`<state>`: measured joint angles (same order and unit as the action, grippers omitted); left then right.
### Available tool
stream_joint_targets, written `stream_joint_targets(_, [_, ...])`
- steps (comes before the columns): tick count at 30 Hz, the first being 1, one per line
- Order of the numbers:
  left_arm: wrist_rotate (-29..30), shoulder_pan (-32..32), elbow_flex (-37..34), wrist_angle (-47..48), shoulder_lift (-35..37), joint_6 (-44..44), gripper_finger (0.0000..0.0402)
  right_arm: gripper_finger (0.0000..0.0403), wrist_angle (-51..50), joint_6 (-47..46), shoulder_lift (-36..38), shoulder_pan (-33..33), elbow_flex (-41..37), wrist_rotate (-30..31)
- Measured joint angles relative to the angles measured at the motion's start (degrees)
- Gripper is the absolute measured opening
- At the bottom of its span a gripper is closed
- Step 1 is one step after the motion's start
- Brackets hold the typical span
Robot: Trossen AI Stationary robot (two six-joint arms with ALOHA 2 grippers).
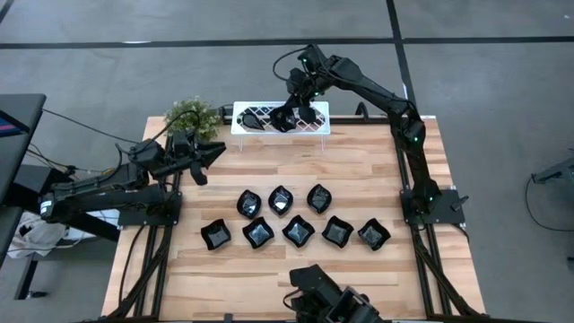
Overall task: Pick & Place Mini shaped plates
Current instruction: Stack the black leaf shaped plate on top of the black leaf shaped plate on the shelf
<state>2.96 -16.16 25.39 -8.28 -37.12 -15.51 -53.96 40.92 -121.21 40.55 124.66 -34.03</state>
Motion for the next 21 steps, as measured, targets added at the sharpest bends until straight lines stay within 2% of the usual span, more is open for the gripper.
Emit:
stream_joint_targets(5, [0.0, 0.0, 0.0, -0.3, 0.0, 0.0, 0.0076, 0.0007, -0.4, 0.2, 0.0, 0.1, 0.0, 3.3])
stream_joint_targets(13, [0.0, 0.0, 0.0, -0.8, 0.0, 0.0, 0.0076, 0.0037, -0.7, 0.2, 0.0, 0.1, 0.0, 3.5])
stream_joint_targets(21, [0.0, 0.0, 0.0, -1.1, 0.0, 0.0, 0.0076, 0.004, -0.8, 1.2, 0.0, 0.1, 0.0, 4.1])
